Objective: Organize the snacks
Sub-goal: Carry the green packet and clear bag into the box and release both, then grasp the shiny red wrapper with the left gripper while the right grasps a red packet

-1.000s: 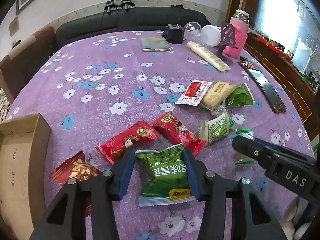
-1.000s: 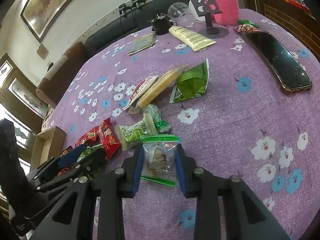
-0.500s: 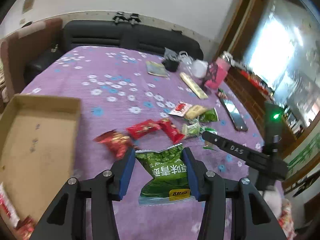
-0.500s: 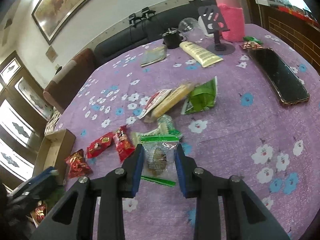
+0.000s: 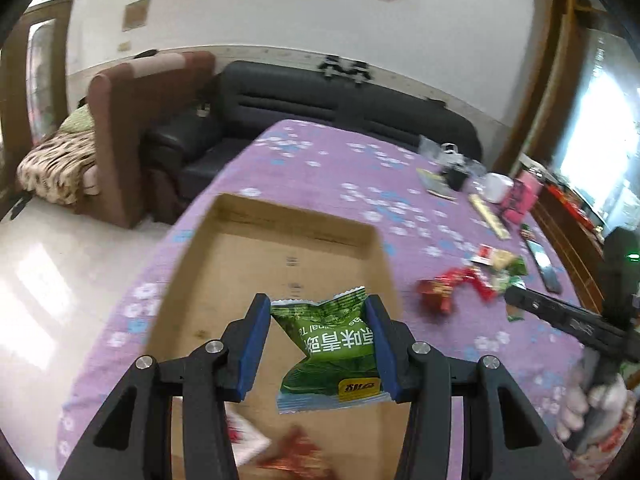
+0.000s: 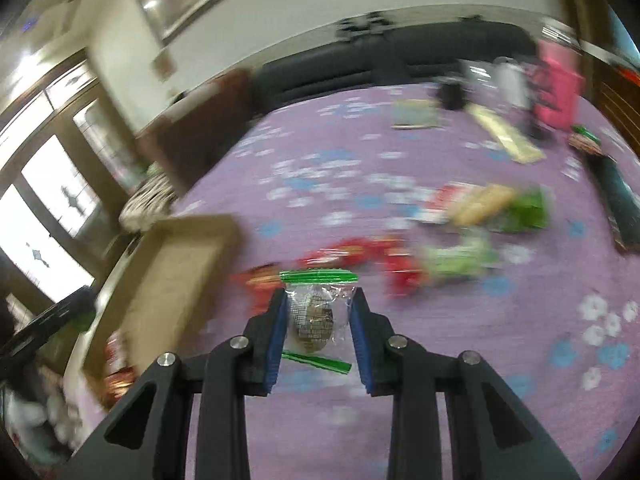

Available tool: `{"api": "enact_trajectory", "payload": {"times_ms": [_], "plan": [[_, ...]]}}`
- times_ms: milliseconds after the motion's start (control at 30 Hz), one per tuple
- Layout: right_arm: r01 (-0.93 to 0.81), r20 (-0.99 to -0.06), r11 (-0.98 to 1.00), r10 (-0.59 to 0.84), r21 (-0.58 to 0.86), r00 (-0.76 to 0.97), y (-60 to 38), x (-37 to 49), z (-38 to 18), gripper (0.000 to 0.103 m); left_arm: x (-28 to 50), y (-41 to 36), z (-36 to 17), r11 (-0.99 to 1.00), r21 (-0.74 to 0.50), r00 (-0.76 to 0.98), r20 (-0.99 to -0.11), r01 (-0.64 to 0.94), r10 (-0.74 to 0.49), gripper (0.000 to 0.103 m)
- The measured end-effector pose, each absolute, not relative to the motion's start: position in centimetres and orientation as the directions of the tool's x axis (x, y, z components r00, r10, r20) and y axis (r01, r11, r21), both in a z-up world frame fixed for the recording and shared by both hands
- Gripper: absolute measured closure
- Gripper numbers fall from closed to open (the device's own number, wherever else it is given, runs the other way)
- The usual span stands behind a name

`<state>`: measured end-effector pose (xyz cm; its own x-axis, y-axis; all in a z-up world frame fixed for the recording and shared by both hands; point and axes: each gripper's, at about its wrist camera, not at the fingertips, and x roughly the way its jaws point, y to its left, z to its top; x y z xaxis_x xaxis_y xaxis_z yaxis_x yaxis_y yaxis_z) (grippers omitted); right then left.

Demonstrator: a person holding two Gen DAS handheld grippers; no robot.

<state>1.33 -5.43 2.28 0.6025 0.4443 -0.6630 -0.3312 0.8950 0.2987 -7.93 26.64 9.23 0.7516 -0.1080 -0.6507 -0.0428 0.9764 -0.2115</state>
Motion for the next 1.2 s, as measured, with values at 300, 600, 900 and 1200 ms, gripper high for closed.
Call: {"api": "enact_trajectory", "payload": {"times_ms": [300,600,900,1200], "plan": [[-0.551,-0.741,0.791,0.533,0.265,0.410,9.9,-0.2,0.7,0.073,-5.6,31.2,6.2,0.963,-0.236,0.707,-0.703,-0.130,-0.077,0.052],[-0.572,-0.796,0.781,0.503,0.251,0.336,14.6,0.0,-2.5,0.073,-4.4,32.9,4.6,0.949,-0.272,0.668,-0.738,-0.160,-0.099,0.051],[-0.556,-0.796,0.787,0.505,0.267,0.333,14.9,0.3,-3.1,0.069,-5.1,33.9,5.0,0.924,-0.334,0.689,-0.715,-0.184,-0.121,0.047],[-0.544,-0.693,0.778,0.579,0.314,0.428,9.6,-0.8,1.6,0.062,-7.5,32.2,9.0,0.919,-0.373,0.765,-0.626,-0.125,-0.150,0.036]]}}
